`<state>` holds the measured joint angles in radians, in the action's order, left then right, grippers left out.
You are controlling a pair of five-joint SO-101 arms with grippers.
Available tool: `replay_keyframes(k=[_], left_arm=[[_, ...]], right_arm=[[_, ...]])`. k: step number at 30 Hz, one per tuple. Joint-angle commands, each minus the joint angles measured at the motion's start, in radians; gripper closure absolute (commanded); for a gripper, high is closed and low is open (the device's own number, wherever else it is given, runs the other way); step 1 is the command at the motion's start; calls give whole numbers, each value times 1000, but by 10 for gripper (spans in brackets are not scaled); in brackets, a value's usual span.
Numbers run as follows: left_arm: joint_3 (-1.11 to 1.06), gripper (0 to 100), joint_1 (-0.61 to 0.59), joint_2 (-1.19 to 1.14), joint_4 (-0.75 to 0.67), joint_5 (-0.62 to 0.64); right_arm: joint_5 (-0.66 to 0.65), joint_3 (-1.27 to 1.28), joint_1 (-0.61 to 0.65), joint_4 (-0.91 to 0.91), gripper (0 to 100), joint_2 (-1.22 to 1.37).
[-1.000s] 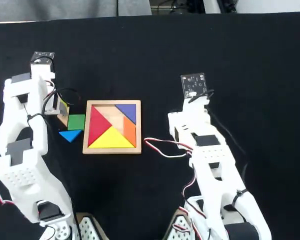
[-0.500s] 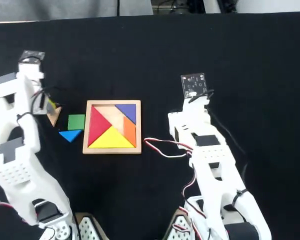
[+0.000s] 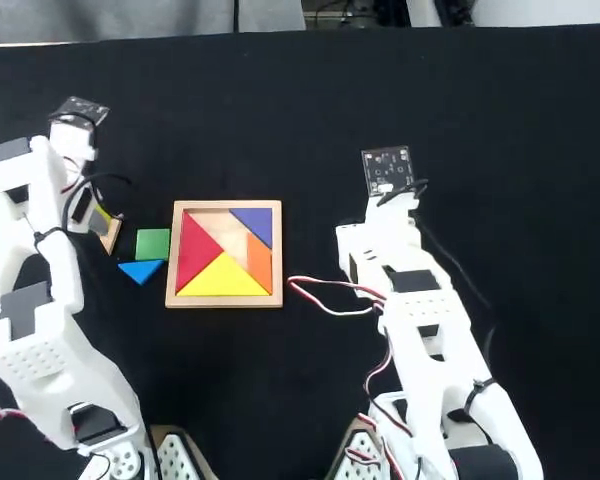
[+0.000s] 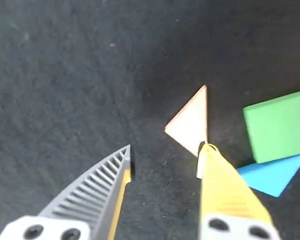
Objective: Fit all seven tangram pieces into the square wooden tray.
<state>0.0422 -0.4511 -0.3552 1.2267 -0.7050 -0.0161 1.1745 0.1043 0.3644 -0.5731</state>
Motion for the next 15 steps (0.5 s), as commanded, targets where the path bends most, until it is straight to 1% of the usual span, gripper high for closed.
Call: replay_keyframes(k=[1,15], left_arm=[[30,737,21,9,-3,-11],[142,738,31,-175,-3,-8]], right_arm=[[5,-5,-18,-21,987,-44],[5,-7,-18,-21,987,-44]])
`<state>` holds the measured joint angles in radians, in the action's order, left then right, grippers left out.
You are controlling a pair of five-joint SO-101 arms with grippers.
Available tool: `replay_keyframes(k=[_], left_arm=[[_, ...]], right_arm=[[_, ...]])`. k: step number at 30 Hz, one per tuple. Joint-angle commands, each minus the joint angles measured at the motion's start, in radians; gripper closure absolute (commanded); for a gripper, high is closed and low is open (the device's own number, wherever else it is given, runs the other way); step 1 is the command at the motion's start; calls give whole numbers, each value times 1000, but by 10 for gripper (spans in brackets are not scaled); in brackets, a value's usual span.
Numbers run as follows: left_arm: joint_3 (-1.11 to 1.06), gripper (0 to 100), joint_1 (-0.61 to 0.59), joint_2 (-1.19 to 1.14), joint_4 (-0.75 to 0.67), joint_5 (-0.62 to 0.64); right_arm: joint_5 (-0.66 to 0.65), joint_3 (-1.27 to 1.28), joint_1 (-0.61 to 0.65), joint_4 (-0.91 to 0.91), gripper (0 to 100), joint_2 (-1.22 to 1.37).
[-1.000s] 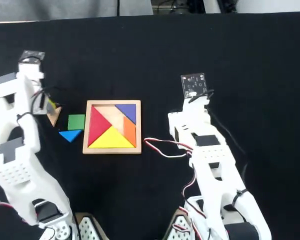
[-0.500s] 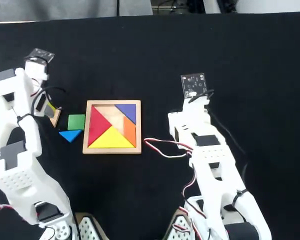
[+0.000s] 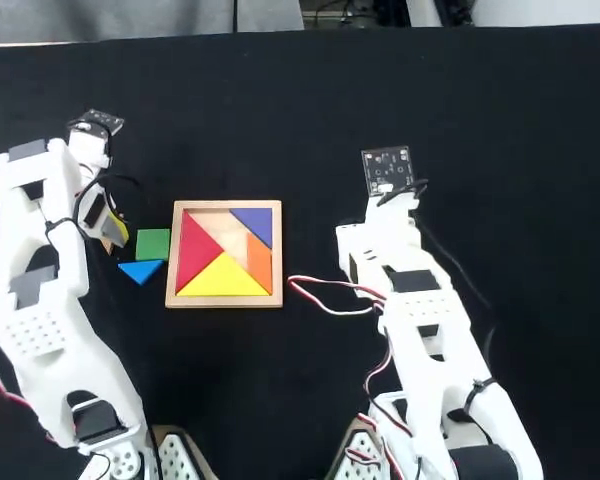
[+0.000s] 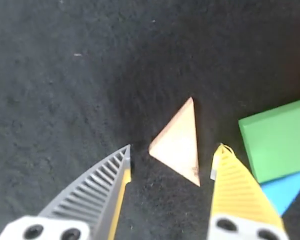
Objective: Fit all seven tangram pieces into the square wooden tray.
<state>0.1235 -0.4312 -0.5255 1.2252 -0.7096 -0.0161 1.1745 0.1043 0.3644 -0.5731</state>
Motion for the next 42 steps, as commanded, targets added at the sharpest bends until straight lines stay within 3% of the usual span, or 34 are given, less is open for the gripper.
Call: replay_keyframes(k=[1,23,31,42], left_arm=[[61,738,13,-14,-2,-3],[41,738,51,-38,-49,-3],[41,858,59,-38,3,35],[67,870,59,-21,32,64]], right_arm=[[5,-7,-18,-21,987,-44],[-35,-4,8,-21,987,-42],[-37,-4,8,-21,987,-42],[-37,-7,8,-21,987,-44]])
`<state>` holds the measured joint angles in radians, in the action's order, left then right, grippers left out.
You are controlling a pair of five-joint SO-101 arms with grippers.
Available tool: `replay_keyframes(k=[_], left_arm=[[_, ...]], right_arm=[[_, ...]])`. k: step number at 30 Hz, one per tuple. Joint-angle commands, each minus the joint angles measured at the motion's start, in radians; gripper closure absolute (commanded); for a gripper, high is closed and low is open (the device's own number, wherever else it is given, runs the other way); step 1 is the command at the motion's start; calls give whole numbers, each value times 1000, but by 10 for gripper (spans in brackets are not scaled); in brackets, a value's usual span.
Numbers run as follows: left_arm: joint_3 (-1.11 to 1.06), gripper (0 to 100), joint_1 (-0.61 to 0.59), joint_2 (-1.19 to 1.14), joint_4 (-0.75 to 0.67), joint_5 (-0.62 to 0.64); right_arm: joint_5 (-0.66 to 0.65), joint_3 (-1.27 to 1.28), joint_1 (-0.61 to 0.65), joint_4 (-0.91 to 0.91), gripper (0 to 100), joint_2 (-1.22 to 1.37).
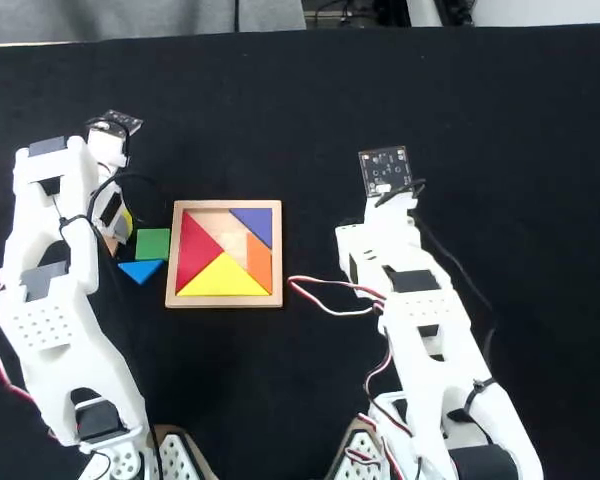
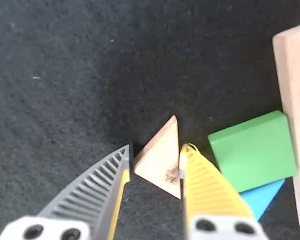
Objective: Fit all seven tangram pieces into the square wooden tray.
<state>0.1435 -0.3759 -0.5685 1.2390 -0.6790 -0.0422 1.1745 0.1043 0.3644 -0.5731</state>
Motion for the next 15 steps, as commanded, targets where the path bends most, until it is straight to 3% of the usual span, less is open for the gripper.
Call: replay_keyframes(k=[1,12,15], left_arm=[[71,870,4,35,52,54],[371,870,5,242,496,87],[357,870,4,341,522,155]], right_arm=[[-11,-8,8,-21,987,-44],[-11,-5,8,-21,987,-44],[-11,-4,8,-17,987,-44]])
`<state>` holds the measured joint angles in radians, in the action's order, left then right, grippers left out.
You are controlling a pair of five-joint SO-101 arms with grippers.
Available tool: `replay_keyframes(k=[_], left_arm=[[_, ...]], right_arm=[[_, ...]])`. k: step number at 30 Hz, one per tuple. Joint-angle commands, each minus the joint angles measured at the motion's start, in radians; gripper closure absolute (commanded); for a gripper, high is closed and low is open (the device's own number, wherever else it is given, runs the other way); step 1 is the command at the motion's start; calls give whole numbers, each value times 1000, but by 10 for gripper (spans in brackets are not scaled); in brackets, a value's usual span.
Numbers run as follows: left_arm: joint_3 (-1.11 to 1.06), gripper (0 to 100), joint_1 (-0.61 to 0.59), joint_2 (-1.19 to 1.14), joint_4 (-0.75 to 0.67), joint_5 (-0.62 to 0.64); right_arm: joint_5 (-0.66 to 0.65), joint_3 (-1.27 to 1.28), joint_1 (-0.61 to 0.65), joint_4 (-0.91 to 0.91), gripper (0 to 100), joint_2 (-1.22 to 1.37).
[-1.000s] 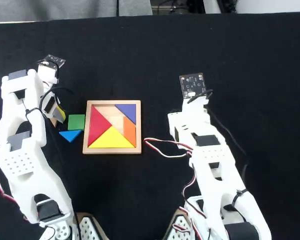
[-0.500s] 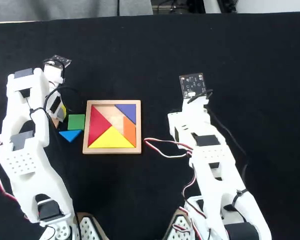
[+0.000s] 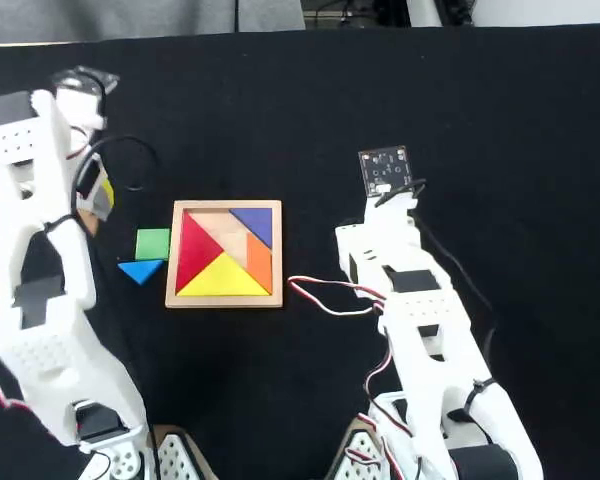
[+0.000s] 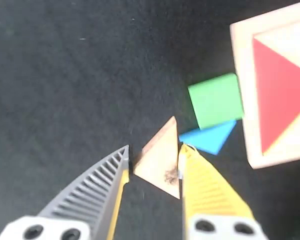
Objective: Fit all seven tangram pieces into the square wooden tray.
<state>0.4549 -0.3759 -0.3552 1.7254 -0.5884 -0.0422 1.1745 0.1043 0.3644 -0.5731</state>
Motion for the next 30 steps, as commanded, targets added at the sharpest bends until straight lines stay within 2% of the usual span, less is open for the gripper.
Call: replay_keyframes(k=[1,4,10,16,20,25,30], left_arm=[[25,870,1,172,35,97],[-81,870,10,299,32,149],[-360,870,139,542,9,276],[-697,870,320,664,-236,585],[-840,869,452,678,-382,717],[-931,867,595,677,-483,775],[-974,866,630,674,-614,770]], right_arm=[[-11,-4,6,-17,987,-44],[-9,-4,3,-15,987,-44],[-9,-4,6,-15,987,-44],[-9,-4,3,-15,987,-44],[-11,-7,-11,-15,987,-44],[-3,-22,-91,-23,987,-44],[-3,-24,-101,-23,987,-44]])
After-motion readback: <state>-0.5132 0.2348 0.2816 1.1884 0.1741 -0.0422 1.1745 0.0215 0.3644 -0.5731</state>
